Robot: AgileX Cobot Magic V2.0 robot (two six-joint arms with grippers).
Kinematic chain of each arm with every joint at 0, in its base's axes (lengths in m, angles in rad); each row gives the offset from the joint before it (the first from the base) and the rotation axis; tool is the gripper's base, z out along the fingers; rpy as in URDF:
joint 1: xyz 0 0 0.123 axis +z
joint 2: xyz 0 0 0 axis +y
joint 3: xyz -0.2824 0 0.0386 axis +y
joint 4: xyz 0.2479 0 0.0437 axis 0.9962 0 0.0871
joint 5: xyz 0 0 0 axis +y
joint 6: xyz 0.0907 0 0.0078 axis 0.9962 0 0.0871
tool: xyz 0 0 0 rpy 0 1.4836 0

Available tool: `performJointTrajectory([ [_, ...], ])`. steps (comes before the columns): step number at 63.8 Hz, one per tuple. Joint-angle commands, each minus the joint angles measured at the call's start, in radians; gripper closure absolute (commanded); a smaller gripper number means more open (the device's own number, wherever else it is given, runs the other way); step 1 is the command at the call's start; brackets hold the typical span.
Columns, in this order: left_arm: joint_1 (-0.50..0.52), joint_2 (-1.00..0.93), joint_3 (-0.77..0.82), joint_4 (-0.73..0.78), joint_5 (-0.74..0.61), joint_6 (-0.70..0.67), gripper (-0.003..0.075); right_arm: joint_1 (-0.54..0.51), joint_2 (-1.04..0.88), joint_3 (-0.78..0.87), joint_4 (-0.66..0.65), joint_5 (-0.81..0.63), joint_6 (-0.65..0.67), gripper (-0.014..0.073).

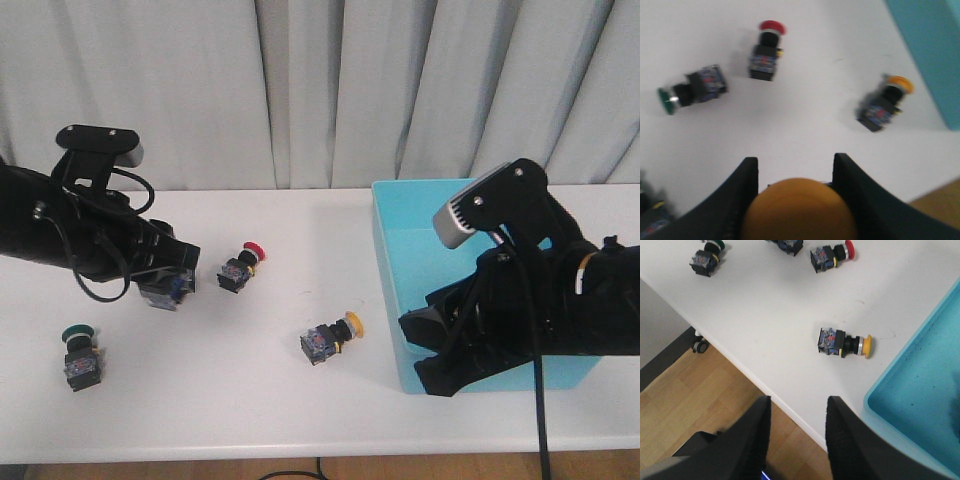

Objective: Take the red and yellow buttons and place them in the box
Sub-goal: 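Lower the left gripper and grasp the yellow-capped button, then lift the yellow button toward the right gripper and grasp it with right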

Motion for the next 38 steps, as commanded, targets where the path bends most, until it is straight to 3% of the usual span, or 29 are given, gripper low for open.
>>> performJointTrajectory([
  [1, -0.003, -0.062, -0.028, -0.29, 0.029, 0.24, 0.0559, -0.001, 0.004, -0.024, 0.006, -0.04, -0.007, 0.0259],
  [8, -0.003, -0.06, -0.028, -0.554, 0.109, 0.42, 0.0559, -0.001, 0.032, -0.024, 0.007, -0.037, -0.034, 0.0177],
  [18, -0.003, -0.042, -0.028, -0.816, 0.177, 0.561, 0.0559, -0.001, 0.083, -0.024, 0.022, -0.051, -0.086, 0.0047],
  [29, -0.003, -0.024, -0.028, -0.921, 0.179, 0.569, 0.0557, 0.006, 0.115, -0.024, 0.149, -0.106, -0.286, 0.0008],
  [38, -0.003, -0.019, -0.028, -0.949, 0.179, 0.568, 0.0556, 0.097, 0.125, -0.024, 0.214, -0.235, -0.442, 0.002],
])
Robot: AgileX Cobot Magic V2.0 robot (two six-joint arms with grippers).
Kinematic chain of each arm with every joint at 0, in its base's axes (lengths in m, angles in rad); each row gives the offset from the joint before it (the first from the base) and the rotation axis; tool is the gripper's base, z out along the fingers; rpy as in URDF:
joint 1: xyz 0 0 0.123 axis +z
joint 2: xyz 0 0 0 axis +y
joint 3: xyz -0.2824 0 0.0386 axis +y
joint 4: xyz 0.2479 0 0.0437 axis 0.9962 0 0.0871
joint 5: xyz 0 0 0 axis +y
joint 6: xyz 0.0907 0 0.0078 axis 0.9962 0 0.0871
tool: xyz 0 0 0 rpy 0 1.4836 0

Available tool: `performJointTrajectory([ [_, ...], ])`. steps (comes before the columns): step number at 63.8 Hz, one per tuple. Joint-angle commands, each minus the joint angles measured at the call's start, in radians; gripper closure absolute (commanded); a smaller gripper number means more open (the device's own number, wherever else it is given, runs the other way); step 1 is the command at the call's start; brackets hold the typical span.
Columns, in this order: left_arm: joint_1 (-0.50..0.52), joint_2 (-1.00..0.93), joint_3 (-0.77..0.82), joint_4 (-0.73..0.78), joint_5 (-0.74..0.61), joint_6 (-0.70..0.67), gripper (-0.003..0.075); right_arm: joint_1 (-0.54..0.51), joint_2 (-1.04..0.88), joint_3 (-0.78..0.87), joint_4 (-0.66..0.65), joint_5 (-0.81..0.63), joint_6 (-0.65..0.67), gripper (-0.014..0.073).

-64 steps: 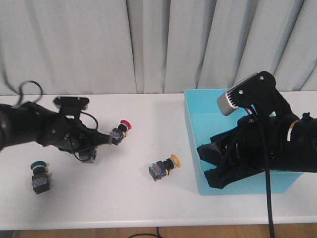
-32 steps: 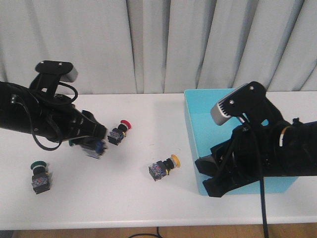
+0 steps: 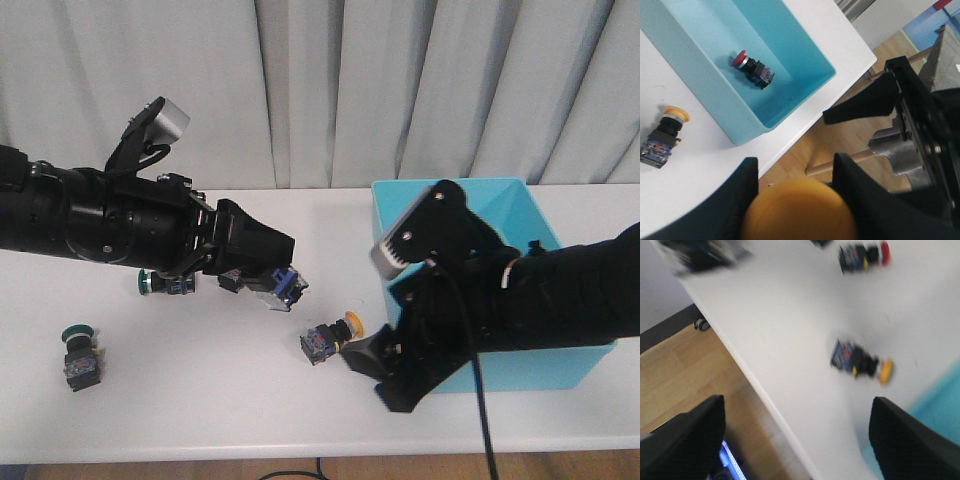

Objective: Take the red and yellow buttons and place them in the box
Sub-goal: 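Lift the yellow button toward the right gripper and grasp it with right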

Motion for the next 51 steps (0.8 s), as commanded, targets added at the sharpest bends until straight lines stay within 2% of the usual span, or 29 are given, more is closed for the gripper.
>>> performJointTrajectory([
  [1, -0.003, -0.028, -0.028, -0.096, -0.007, 0.007, 0.0556, 0.062, -0.011, -0.024, 0.061, -0.148, -0.095, 0.0023],
  [8, -0.003, -0.025, -0.028, -0.115, -0.005, 0.007, 0.0556, 0.159, 0.017, -0.024, 0.049, -0.337, -0.106, 0.0041],
  [18, -0.003, -0.024, -0.028, -0.132, -0.005, 0.007, 0.0556, 0.218, 0.069, -0.024, 0.049, -0.522, -0.106, 0.0068],
  [30, -0.003, -0.024, -0.028, -0.131, -0.005, 0.007, 0.0556, 0.221, 0.085, -0.024, 0.082, -0.539, -0.106, 0.0121],
  [51, -0.003, -0.024, -0.028, -0.13, -0.005, 0.007, 0.0556, 0.221, 0.085, -0.024, 0.085, -0.535, -0.106, 0.0332],
])
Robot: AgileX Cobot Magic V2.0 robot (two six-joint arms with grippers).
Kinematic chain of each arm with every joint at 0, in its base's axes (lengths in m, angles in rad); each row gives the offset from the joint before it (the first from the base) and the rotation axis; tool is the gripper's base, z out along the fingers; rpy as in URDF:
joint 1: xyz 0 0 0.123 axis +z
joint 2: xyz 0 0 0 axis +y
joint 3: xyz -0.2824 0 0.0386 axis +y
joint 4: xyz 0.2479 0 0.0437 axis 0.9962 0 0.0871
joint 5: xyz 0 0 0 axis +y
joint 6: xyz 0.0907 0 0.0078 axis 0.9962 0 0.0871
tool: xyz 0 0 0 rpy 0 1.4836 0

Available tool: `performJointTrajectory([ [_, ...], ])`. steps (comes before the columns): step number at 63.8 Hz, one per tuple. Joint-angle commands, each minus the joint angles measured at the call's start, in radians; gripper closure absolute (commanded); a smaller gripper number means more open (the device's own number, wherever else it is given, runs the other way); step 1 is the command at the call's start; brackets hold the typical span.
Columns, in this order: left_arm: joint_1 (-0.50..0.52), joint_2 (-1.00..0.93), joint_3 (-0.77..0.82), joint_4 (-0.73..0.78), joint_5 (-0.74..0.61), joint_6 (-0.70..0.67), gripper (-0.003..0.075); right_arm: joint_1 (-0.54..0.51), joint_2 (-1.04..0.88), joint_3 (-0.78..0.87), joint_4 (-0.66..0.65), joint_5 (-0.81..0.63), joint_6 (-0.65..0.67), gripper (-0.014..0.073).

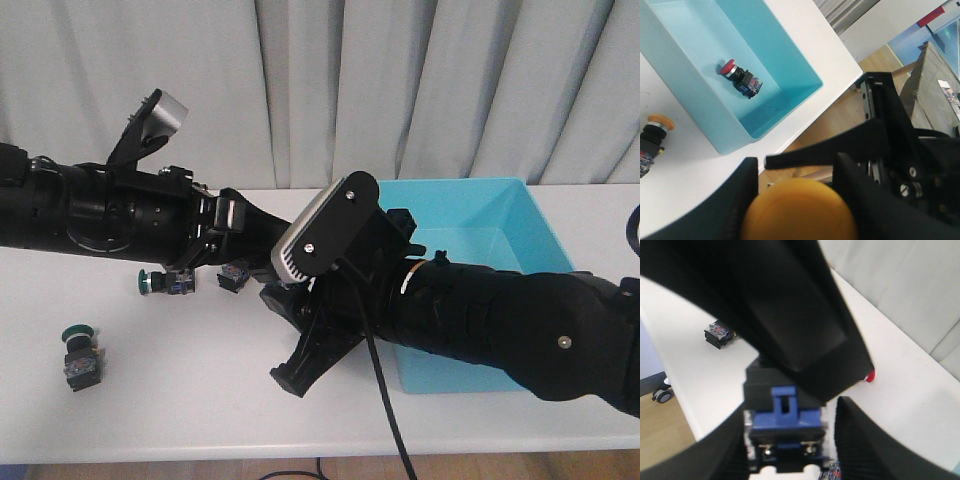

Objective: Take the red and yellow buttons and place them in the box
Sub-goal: 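Lift the yellow button toward the right gripper and grasp it with right, then carry the yellow button into the blue box and release it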

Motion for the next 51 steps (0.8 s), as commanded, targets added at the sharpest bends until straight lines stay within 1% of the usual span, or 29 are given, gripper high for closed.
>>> performJointTrajectory([
  [1, -0.003, -0.026, -0.028, -0.067, -0.002, 0.004, 0.0556, 0.001, -0.028, -0.025, 0.006, -0.06, -0.008, 0.034],
  [7, -0.003, -0.026, -0.028, -0.066, -0.002, 0.004, 0.0552, 0.001, -0.028, -0.025, 0.006, -0.056, -0.008, 0.0375],
  [14, -0.003, -0.026, -0.028, -0.066, -0.004, 0.004, 0.052, 0.001, -0.028, -0.025, 0.006, -0.047, -0.008, 0.0379],
  [22, -0.003, -0.026, -0.028, -0.066, -0.005, 0.006, 0.0416, 0.001, -0.028, -0.025, 0.006, -0.043, -0.008, 0.0377],
  [31, -0.003, -0.026, -0.028, -0.063, -0.005, 0.041, 0.026, -0.001, -0.028, -0.025, 0.006, -0.041, -0.008, 0.0378],
  [36, -0.003, -0.026, -0.028, -0.062, -0.003, 0.041, 0.0203, -0.001, -0.028, -0.025, 0.006, -0.038, -0.008, 0.0378],
  [42, -0.003, -0.026, -0.028, -0.048, -0.002, 0.041, 0.017, -0.002, -0.028, -0.025, 0.003, -0.035, -0.008, 0.0378],
  [51, -0.002, -0.026, -0.028, -0.007, 0.005, 0.038, 0.0169, -0.042, -0.028, -0.025, -0.001, -0.028, -0.008, 0.0378],
])
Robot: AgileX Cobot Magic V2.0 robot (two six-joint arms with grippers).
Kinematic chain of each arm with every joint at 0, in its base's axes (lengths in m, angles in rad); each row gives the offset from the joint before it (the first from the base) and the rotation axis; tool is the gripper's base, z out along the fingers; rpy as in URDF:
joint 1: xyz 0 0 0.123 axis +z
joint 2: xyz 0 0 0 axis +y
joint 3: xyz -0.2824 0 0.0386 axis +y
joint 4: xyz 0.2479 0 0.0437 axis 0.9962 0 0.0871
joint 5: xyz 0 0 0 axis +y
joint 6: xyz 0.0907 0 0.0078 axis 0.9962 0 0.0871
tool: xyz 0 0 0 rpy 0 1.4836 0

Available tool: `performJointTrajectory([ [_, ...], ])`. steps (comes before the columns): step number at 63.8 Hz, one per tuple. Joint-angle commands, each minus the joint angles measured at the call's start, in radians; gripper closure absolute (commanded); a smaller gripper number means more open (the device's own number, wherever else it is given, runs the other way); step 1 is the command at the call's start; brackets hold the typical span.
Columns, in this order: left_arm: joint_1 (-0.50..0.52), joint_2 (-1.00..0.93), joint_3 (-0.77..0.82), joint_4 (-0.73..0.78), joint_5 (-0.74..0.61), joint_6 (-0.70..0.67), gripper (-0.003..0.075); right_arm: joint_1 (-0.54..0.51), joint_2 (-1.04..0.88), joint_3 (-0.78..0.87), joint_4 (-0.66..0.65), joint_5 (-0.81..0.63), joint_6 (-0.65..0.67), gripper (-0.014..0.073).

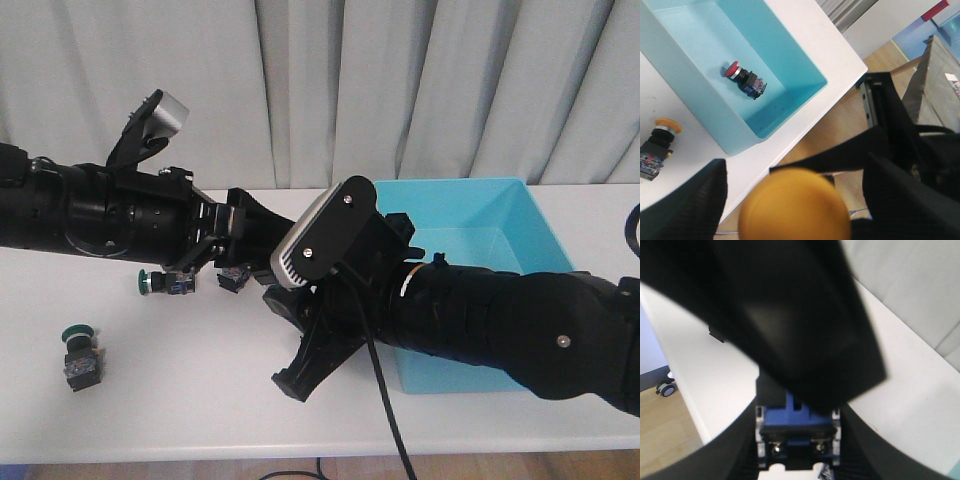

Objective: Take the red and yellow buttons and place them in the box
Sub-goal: 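Carry the yellow button into the blue box and release it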

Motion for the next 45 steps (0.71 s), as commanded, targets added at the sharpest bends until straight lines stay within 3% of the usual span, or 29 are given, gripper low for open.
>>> performJointTrajectory([
  [1, -0.002, -0.026, -0.028, -0.028, 0.01, 0.003, 0.017, -0.041, -0.031, -0.025, -0.001, -0.049, -0.003, 0.0378],
  [21, -0.002, -0.026, -0.028, -0.027, 0.02, 0.005, 0.0172, -0.335, -0.031, -0.025, -0.001, 0.096, 0.022, 0.0375],
  [30, -0.002, -0.026, -0.028, -0.029, 0.02, 0.005, 0.0175, -0.507, -0.007, -0.037, -0.022, 0.265, 0.15, 0.0372],
  [37, -0.002, -0.026, -0.028, -0.029, 0.02, 0.005, 0.0181, -0.602, 0.037, -0.069, -0.154, 0.413, 0.31, 0.037],
  [45, -0.002, -0.026, -0.028, -0.029, 0.02, 0.005, 0.0182, -0.619, 0.111, -0.122, -0.385, 0.519, 0.504, 0.0368],
])
